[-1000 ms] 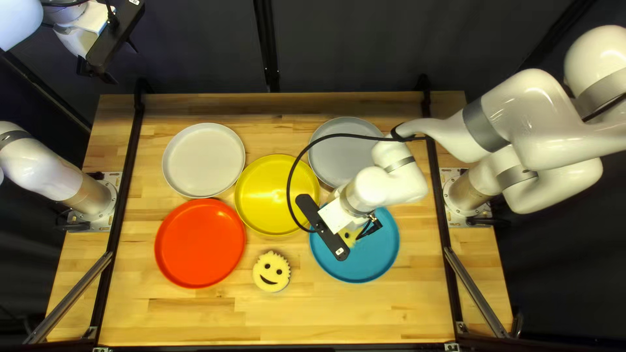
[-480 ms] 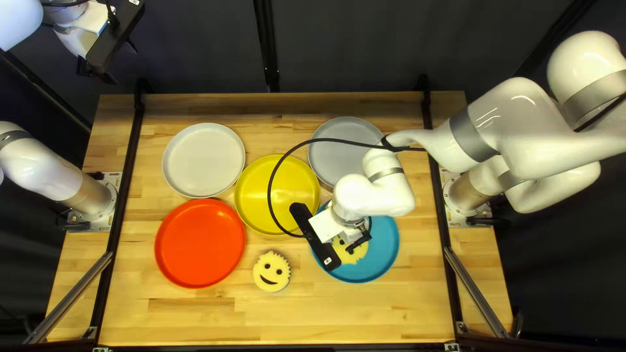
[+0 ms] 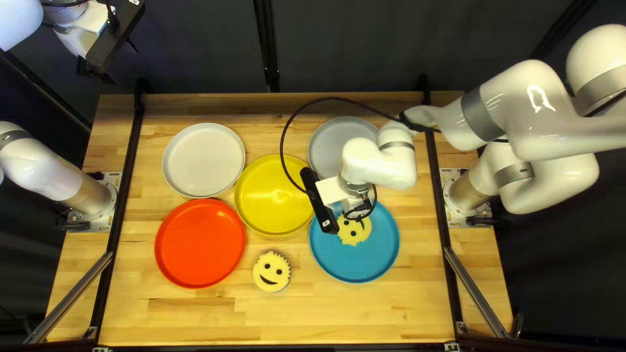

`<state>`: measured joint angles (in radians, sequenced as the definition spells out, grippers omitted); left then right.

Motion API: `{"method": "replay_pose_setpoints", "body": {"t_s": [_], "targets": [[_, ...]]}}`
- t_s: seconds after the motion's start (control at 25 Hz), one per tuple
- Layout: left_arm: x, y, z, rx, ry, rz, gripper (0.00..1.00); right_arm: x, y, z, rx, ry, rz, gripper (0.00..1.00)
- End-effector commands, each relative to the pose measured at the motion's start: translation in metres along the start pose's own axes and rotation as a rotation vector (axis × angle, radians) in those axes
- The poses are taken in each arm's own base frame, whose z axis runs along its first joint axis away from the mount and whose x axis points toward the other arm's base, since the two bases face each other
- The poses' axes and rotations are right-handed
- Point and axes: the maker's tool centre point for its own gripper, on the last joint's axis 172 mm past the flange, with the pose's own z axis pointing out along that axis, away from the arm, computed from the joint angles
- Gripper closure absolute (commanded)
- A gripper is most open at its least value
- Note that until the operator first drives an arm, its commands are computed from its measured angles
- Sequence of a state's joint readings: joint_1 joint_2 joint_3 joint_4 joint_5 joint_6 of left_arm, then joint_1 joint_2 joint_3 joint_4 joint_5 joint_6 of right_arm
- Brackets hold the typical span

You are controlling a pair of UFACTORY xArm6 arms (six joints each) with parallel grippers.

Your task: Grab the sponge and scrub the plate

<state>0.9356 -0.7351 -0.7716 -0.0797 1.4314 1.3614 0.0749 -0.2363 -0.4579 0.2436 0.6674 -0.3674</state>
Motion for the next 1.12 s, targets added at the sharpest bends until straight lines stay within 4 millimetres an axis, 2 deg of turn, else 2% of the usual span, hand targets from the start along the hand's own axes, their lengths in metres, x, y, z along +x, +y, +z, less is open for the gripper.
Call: {"method": "replay_pose_setpoints", "body": {"t_s": [0.04, 0.28, 0.44, 0.64, 0.72, 1.12], "targets": [[0.000, 0.000, 0.000, 0.000, 0.000, 0.000, 0.00, 0.009, 0.016, -0.014, -0.016, 0.029, 0.047, 1.00], [0.000, 0.000, 0.000, 0.000, 0.000, 0.000, 0.00, 0.033, 0.053, -0.029, -0.062, 0.059, 0.092, 1.00], [0.000, 0.000, 0.000, 0.000, 0.000, 0.000, 0.00, 0.057, 0.083, -0.037, -0.100, 0.079, 0.117, 1.00], [0.000, 0.000, 0.000, 0.000, 0.000, 0.000, 0.00, 0.089, 0.105, -0.041, -0.143, 0.094, 0.134, 1.00], [0.000, 0.000, 0.000, 0.000, 0.000, 0.000, 0.00, 0.098, 0.108, -0.040, -0.145, 0.098, 0.129, 1.00], [0.000, 0.000, 0.000, 0.000, 0.000, 0.000, 0.00, 0.098, 0.108, -0.040, -0.145, 0.098, 0.129, 1.00]]}}
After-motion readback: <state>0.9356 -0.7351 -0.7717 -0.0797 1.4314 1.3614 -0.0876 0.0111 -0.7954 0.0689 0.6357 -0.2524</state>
